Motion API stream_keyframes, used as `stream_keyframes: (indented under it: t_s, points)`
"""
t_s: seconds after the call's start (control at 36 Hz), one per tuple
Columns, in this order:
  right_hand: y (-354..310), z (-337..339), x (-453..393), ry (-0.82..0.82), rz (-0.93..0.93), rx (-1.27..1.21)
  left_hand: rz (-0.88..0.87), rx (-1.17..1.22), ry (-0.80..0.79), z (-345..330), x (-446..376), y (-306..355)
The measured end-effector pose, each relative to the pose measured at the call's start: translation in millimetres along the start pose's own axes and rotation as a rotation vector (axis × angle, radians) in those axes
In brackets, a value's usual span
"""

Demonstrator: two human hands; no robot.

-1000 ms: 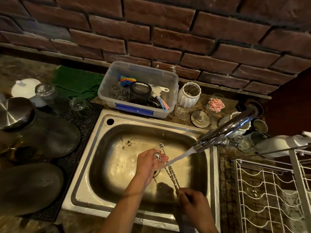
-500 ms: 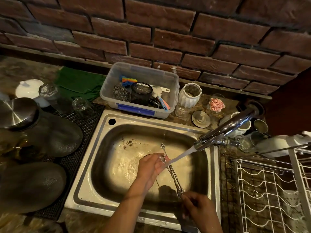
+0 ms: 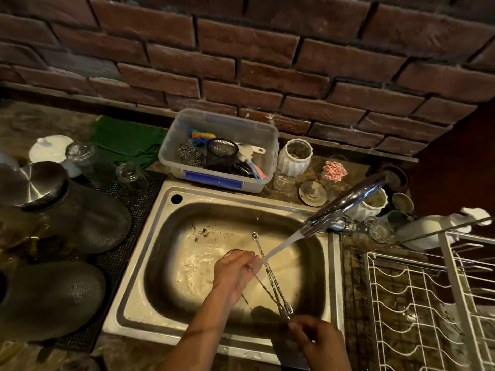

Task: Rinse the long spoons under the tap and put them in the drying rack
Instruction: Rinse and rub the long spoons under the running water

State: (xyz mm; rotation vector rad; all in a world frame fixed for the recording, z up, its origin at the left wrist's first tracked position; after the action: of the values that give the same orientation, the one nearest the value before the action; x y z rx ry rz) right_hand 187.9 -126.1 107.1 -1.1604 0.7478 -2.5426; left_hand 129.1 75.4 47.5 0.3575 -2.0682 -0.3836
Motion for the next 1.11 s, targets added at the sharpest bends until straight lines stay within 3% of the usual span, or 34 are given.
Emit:
stream_keyframes:
  t_s: [0.28, 0.69, 1.11]
  points:
    - [8, -2, 1, 0.058, 0.003, 0.013, -0.010, -0.032, -0.032, -5, 9, 0]
    - [15, -3, -5, 0.085, 0.020, -0.023, 0.107, 0.084, -0.167, -9, 6, -6]
    - [14, -16, -30, 0.055, -0.003, -0.148, -0.008, -0.044, -0.131, -17, 4, -2]
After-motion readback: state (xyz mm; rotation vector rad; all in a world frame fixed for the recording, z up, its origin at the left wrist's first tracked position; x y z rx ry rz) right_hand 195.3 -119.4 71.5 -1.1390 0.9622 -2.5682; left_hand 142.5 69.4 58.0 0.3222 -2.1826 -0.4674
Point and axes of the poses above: each hand's wrist, its own x-axis away from the middle knuckle, its own z-axis out of the back of the hand, y = z × x, the point moved 3 cm from there along -x, towards the middle knuckle, and after that the axes turned 4 degrees about -y, right-handed, at the moved point
